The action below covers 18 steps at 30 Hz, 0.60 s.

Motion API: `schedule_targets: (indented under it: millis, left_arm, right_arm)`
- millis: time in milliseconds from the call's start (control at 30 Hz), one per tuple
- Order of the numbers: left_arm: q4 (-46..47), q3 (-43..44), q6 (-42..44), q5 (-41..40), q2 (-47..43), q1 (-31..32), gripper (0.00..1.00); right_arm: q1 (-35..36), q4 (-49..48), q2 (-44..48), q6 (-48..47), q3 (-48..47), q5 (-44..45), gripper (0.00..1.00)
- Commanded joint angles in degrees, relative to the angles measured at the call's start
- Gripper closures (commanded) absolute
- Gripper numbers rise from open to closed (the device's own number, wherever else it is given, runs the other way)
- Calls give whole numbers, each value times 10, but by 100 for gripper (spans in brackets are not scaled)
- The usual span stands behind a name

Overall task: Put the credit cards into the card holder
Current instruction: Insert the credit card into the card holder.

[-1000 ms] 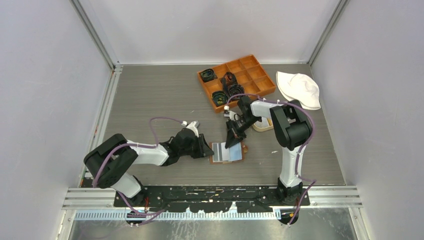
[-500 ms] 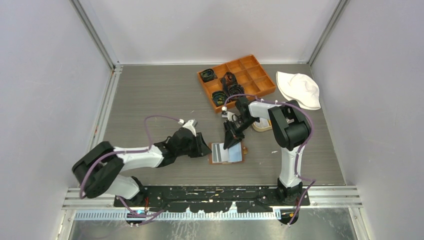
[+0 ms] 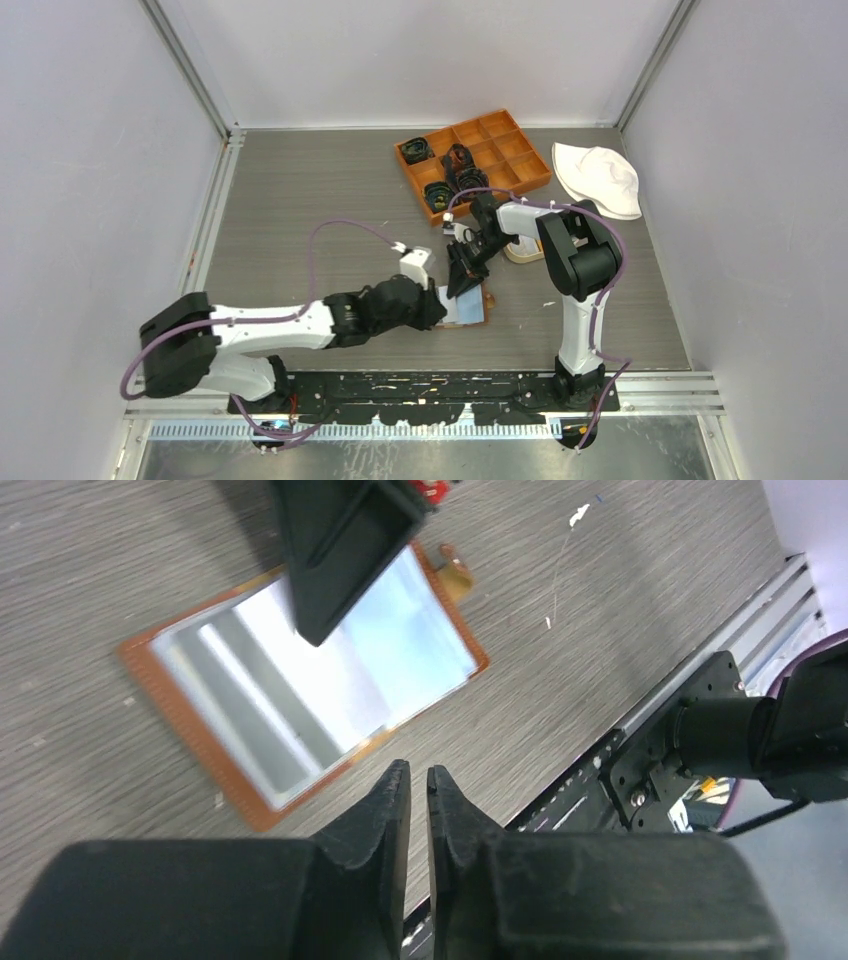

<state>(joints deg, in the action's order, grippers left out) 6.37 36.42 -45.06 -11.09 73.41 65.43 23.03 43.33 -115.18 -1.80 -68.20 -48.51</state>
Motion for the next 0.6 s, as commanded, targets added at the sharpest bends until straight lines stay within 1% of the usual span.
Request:
schedule_targets:
  millis: [0, 100, 233, 367, 567]
  left_arm:
    - [-55, 102, 14, -98, 91, 37, 89]
    - [-61, 151, 15, -102, 157, 45, 89]
    - [-62, 195, 15, -106, 212, 48, 88]
    - [-92, 241, 18, -110, 258, 48, 87]
    - [-132, 280, 18, -124, 298, 49, 86]
  right_arm:
    - [2, 0, -2, -12, -20, 6, 78]
    - [3, 2, -3, -13, -21, 9, 78]
    - [3, 3, -4, -14, -22, 11, 78]
    - [3, 5, -4, -15, -24, 12, 78]
    - [3, 6, -5, -15, -24, 13, 78]
